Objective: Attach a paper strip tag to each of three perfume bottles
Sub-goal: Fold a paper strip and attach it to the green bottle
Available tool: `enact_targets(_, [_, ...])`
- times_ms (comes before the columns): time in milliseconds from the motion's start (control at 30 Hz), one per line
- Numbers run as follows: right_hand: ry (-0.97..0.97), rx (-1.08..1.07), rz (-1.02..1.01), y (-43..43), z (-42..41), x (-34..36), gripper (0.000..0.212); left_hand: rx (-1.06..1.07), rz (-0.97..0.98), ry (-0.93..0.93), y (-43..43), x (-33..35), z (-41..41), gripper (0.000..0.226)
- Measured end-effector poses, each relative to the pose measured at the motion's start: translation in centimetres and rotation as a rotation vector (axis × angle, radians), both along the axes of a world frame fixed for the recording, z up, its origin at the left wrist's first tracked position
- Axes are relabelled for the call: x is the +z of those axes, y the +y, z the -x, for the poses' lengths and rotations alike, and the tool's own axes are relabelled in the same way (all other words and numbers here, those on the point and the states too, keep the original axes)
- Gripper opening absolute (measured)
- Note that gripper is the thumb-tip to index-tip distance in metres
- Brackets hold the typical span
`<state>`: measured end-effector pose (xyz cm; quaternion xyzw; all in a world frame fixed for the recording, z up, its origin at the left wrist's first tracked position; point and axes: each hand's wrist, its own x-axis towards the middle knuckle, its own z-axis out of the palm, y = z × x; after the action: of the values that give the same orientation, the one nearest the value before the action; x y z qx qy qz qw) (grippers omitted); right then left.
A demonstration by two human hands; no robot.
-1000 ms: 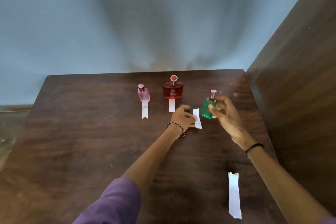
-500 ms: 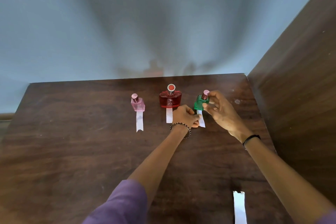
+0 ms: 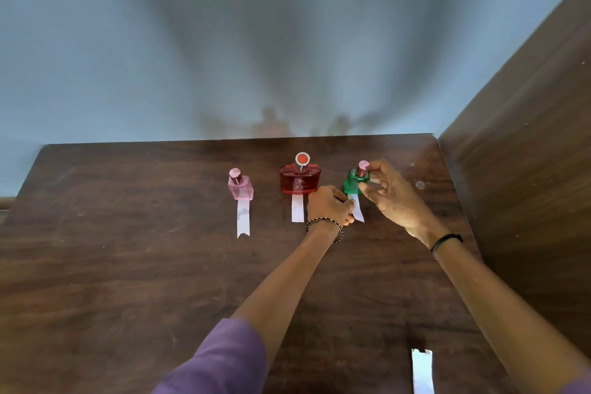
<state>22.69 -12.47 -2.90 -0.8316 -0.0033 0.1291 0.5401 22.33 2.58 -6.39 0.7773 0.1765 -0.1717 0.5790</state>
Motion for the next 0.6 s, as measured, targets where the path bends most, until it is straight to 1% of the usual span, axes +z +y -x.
enact_targets(133, [0.040,-0.024,0.038,-0.3,0.2,0.0,0.031,0.012,0.011,-0.001,0.0,0.1,0.2,0.016])
enact_targets(300, [0.017,-0.103,0.100,-1.0,1.5,-0.8,0.037,0.055,0.001,-0.002,0.1,0.3,0.9,0.014])
enact_targets(433, [-0.005,-0.181,0.138,-1.6,3.7,-1.7,0.035,0.080,0.015,-0.010,0.1,0.2,2.5,0.010])
enact_targets(600, [-0.047,-0.199,0.208,-1.6,6.9,-2.3,0.031,0.096,-0.012,-0.017,0.2,0.1,5.1,0.009])
